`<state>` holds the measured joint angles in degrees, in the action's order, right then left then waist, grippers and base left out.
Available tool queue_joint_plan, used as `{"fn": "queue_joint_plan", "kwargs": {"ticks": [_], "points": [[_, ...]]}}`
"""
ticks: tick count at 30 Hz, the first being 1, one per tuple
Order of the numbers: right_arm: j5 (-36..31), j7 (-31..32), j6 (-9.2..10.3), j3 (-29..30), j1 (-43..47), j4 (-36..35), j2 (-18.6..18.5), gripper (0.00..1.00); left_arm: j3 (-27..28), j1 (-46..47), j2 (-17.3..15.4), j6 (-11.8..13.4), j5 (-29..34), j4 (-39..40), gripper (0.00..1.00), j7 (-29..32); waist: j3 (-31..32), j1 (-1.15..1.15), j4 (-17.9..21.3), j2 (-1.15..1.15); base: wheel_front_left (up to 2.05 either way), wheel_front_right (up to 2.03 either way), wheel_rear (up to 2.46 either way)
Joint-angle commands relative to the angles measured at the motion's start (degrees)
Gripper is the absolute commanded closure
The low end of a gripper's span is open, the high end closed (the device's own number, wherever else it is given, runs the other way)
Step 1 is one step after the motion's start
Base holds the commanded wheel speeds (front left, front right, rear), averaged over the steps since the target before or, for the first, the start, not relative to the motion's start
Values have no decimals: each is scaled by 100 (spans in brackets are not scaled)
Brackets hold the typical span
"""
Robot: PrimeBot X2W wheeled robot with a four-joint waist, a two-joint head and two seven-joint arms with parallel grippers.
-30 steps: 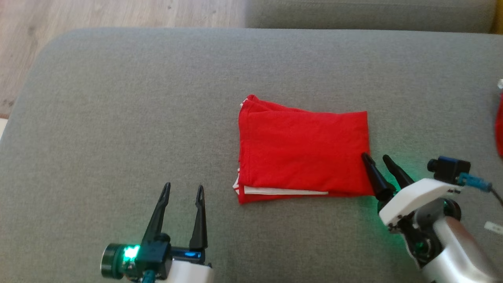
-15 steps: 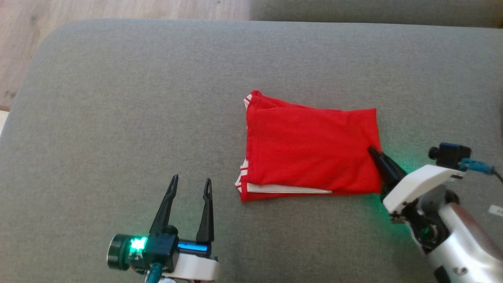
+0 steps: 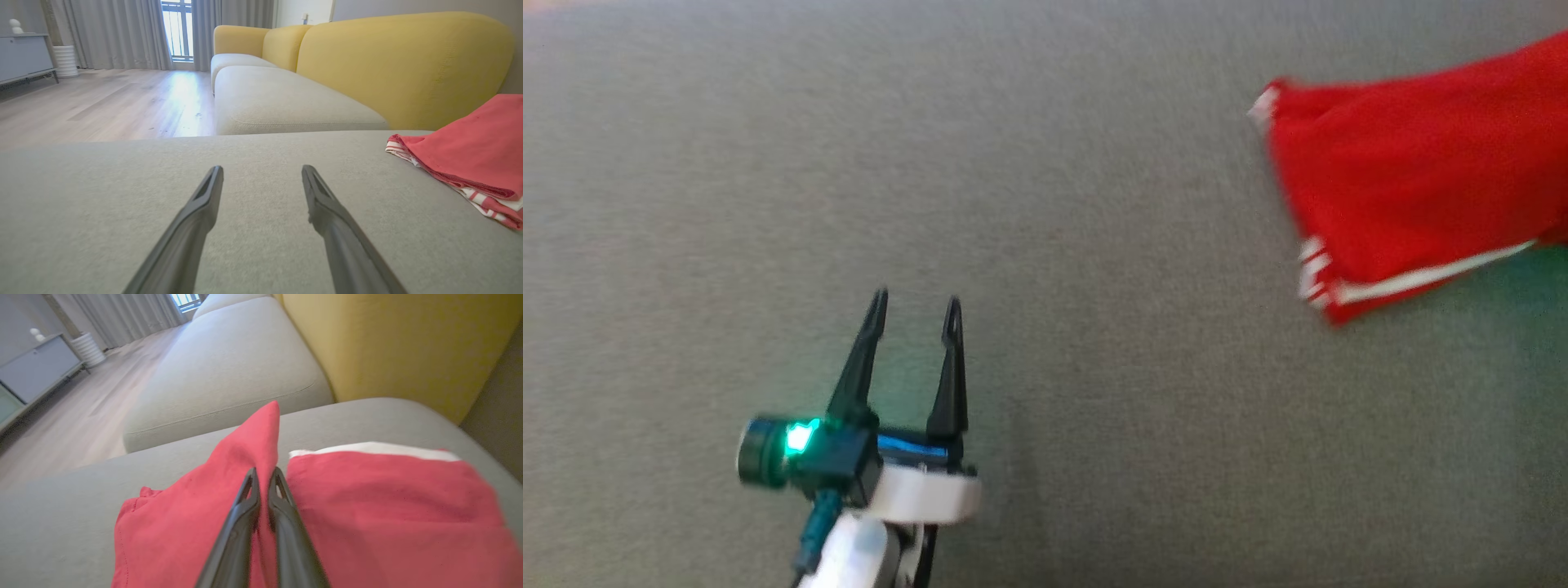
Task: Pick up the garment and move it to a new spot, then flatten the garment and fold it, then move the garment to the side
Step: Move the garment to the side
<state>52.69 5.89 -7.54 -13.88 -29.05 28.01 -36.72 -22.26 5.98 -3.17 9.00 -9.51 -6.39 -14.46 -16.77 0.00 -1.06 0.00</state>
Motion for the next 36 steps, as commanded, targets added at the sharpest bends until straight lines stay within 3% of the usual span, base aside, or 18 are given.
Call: {"fn": "queue_joint_plan", "kwargs": {"ticks": [1, 8, 9, 10, 11, 16, 23, 24, 29, 36], "points": [[-102, -27, 5, 124, -139, -193, -374, 100, 187, 245, 29, -49, 8, 231, 0, -54, -404, 0, 276, 0, 0, 0, 0], [-313, -17, 5, 855, -300, -199, -1003, 100, 315, 646, 29, -285, 112, 363, 0, -54, -814, 0, 420, 0, 0, 0, 0], [-424, -38, 5, 1044, -285, -177, -1116, 79, 340, 717, 29, -298, 154, 350, 0, -54, -846, 0, 422, 0, 0, 0, 0], [-487, -44, 5, 1136, -266, -148, -1145, 18, 348, 746, 29, -296, 166, 347, 0, -54, -848, 0, 416, 0, 0, 0, 0], [-578, -88, 5, 1246, -249, -98, -1157, 0, 348, 767, 29, -293, 169, 341, 0, -54, -836, 0, 407, 0, 0, 0, 0], [-1368, -438, 5, 1477, -141, -58, -843, 0, 320, 742, 29, -280, 128, 299, 0, -54, -524, 0, 326, 0, 0, 0, 0], [-2058, -787, 5, 977, 431, -516, 527, 0, 315, 366, 29, -219, 50, 245, 0, -54, 378, 0, 113, 0, 0, 0, 0], [-2058, -787, 5, 977, 431, -516, 527, 0, 315, 366, 29, -219, 50, 245, 0, -54, 378, 0, 113, 0, 0, 0, 0], [-2370, -1338, 5, 491, 1164, -676, 1492, 0, 321, 1, 29, -223, -104, 282, 0, -54, 1008, 0, -157, 0, 0, 0, 0], [-2942, -2058, 5, 105, 2105, -827, 2270, 0, 441, -660, 29, -105, -190, 358, 0, -54, 1746, 0, -370, 0, 0, 0, 0]]}}
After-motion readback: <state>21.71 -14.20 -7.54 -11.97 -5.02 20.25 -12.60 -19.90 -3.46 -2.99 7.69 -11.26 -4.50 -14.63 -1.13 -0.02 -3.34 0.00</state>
